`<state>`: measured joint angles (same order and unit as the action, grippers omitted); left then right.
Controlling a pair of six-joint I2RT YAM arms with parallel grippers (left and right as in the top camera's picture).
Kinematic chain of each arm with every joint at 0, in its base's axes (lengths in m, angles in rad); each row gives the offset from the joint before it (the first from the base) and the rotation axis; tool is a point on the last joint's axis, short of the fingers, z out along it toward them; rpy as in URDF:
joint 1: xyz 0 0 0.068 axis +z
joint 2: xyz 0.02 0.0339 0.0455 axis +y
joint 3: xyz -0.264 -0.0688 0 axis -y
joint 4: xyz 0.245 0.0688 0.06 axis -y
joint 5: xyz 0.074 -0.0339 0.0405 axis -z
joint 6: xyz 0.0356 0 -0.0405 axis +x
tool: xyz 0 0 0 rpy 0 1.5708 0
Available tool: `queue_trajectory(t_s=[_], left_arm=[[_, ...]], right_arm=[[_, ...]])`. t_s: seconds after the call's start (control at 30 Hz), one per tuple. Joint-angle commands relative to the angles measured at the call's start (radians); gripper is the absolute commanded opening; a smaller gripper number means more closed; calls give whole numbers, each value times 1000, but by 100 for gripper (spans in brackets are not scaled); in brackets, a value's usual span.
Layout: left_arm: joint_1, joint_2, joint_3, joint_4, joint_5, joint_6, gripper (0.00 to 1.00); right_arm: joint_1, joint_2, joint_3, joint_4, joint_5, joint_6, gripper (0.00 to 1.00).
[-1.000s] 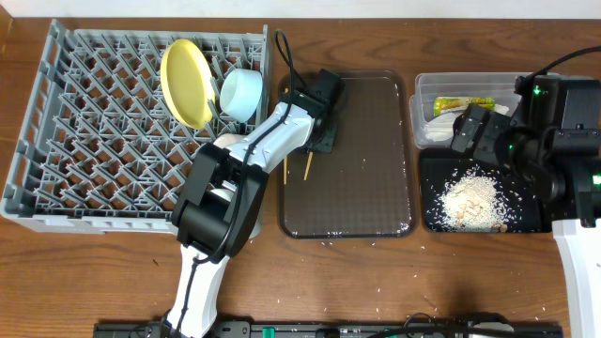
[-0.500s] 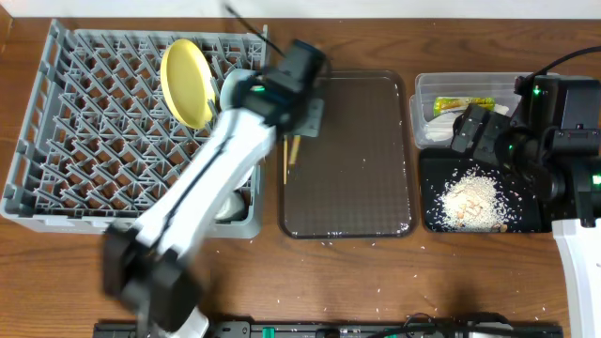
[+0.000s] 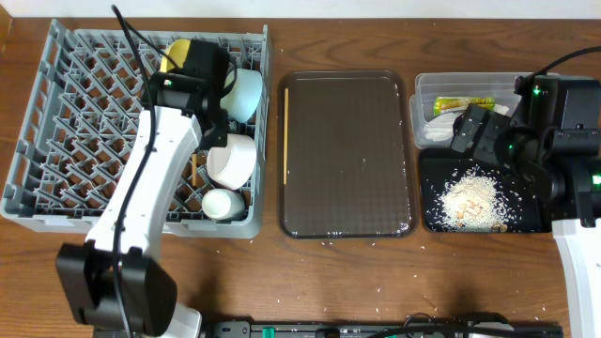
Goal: Sort waste into correct bins and load items into the dishwasher
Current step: 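Carry chopstick with left gripper into rack and release, then move left gripper to second chopstick on tray and grasp it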
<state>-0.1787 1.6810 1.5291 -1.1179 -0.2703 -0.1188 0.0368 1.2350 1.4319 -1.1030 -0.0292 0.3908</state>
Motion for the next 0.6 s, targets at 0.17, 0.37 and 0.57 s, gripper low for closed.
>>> queue_trajectory(t_s=[0.17, 0.37, 0.57], left_arm=[[46, 61, -54, -19, -31, 40, 11], [46, 61, -43, -18, -31, 39, 39], [32, 53, 74, -29, 37, 35, 39]], right_arm=[[-10, -3, 4, 0, 6, 9, 99], [-10, -3, 4, 0, 6, 9, 99], [-10, -3, 4, 0, 6, 9, 99]])
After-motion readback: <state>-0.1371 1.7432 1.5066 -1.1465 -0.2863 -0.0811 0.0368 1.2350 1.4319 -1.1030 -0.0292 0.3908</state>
